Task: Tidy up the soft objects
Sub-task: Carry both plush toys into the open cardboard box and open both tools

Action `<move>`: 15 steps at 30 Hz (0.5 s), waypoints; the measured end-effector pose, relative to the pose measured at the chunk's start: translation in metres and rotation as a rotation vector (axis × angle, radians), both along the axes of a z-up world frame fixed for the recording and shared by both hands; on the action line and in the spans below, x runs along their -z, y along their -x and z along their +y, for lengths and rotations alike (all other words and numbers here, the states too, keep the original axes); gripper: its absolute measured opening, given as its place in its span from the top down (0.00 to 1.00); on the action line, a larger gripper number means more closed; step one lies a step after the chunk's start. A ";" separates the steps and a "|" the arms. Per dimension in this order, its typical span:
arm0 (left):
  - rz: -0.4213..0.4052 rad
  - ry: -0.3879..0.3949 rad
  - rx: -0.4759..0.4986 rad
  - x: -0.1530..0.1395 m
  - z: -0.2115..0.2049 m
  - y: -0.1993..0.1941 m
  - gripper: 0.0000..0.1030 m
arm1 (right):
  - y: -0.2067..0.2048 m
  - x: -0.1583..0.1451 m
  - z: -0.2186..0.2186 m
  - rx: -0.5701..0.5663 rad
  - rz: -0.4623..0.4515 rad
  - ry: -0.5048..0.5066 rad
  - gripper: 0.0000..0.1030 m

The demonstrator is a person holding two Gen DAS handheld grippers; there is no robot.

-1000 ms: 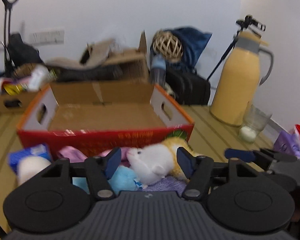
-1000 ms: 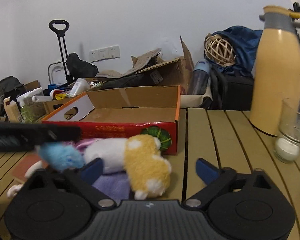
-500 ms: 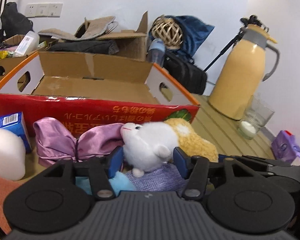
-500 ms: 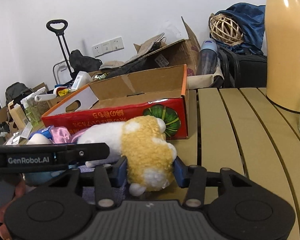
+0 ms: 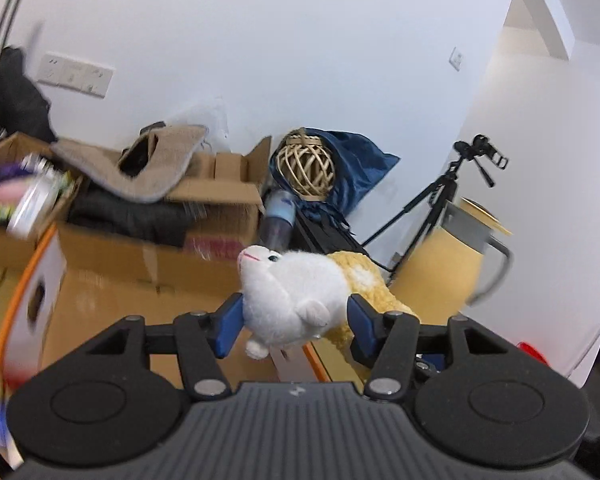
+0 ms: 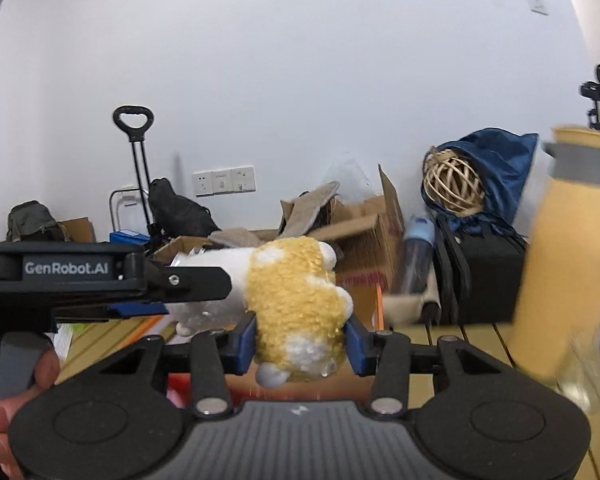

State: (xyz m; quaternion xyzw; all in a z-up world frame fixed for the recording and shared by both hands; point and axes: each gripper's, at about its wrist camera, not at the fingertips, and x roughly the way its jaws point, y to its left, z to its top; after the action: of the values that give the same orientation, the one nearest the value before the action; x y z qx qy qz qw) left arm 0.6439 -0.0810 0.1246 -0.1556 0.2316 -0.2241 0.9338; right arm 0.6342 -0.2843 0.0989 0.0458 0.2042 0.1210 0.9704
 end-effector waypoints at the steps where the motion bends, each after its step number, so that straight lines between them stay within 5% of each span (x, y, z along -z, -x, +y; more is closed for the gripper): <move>1: 0.018 -0.013 0.014 -0.002 0.001 -0.024 0.45 | -0.023 -0.001 0.003 0.012 0.018 -0.002 0.57; 8: 0.248 -0.015 -0.006 0.064 0.000 -0.174 0.45 | -0.170 0.061 0.018 0.106 0.245 -0.053 0.57; 15: 0.297 -0.060 -0.007 0.111 -0.005 -0.207 0.36 | -0.204 0.107 0.032 0.186 0.320 0.099 0.53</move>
State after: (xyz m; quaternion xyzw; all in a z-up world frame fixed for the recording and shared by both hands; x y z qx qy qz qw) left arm 0.8504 -0.0865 0.0135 -0.1597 0.3732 -0.1883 0.8943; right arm 0.8382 -0.2525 -0.0085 0.0355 0.3566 0.0119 0.9335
